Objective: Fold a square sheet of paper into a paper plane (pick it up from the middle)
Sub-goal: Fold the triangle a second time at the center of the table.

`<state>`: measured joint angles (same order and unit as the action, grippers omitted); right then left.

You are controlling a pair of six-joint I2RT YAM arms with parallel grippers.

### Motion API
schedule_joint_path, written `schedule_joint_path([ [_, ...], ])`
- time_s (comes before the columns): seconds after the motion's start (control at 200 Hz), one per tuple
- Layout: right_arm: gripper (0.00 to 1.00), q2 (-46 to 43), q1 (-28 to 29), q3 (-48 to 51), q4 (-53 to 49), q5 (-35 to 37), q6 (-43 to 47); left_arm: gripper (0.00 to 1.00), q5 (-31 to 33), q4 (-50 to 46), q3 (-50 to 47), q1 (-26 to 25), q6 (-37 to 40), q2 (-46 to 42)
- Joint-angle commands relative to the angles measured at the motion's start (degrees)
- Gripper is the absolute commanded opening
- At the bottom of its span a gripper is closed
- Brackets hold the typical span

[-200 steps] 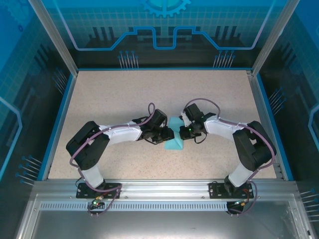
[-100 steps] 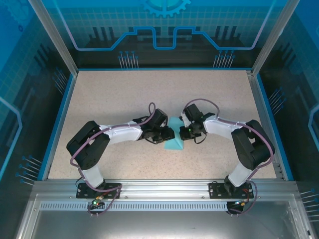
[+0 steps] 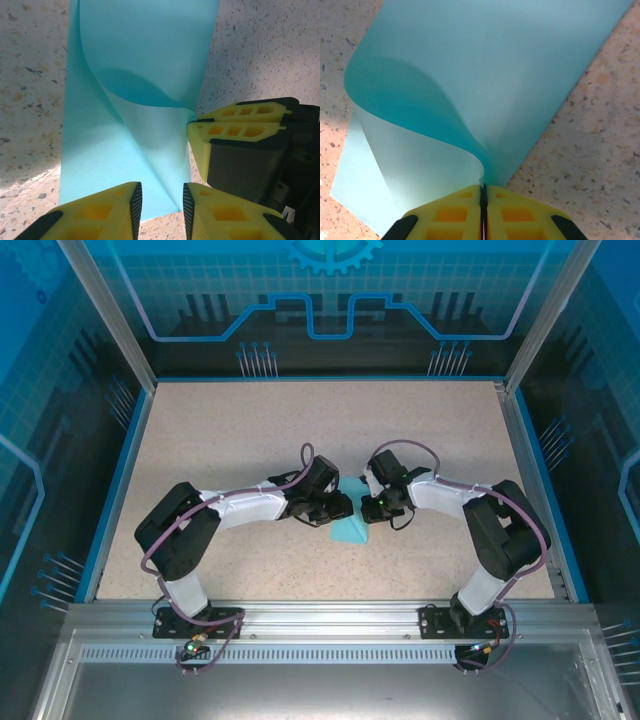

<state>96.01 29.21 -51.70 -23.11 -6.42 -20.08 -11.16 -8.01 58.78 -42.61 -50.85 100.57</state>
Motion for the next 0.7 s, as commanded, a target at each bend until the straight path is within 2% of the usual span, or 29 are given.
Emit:
schedule_joint_path([
  [0.0,0.09,-0.23,-0.66,0.89,-0.66,-0.04,-0.05,0.28,0.1,-1.64,1.4,-0.5,0.69,1.11],
  [0.215,0.09,-0.02,-0.64,0.99,-0.5,0.78,-0.4,0.2,0.33,-1.0,1.66,-0.5,-0.52,1.8],
  [0.285,0.08,-0.12,-0.65,0.99,-0.34,0.7,-0.48,0.15,0.17,-0.31,1.59,-0.51,-1.1,1.86],
  [0.495,0.08,0.23,-0.65,0.99,0.01,0.61,-0.41,0.08,-1.8,4.86,1.24,-0.05,-3.95,3.0],
  [0.695,0.08,0.58,-0.66,0.97,0.07,0.35,-0.36,0.05,-3.23,7.78,0.81,0.44,-5.46,4.09],
])
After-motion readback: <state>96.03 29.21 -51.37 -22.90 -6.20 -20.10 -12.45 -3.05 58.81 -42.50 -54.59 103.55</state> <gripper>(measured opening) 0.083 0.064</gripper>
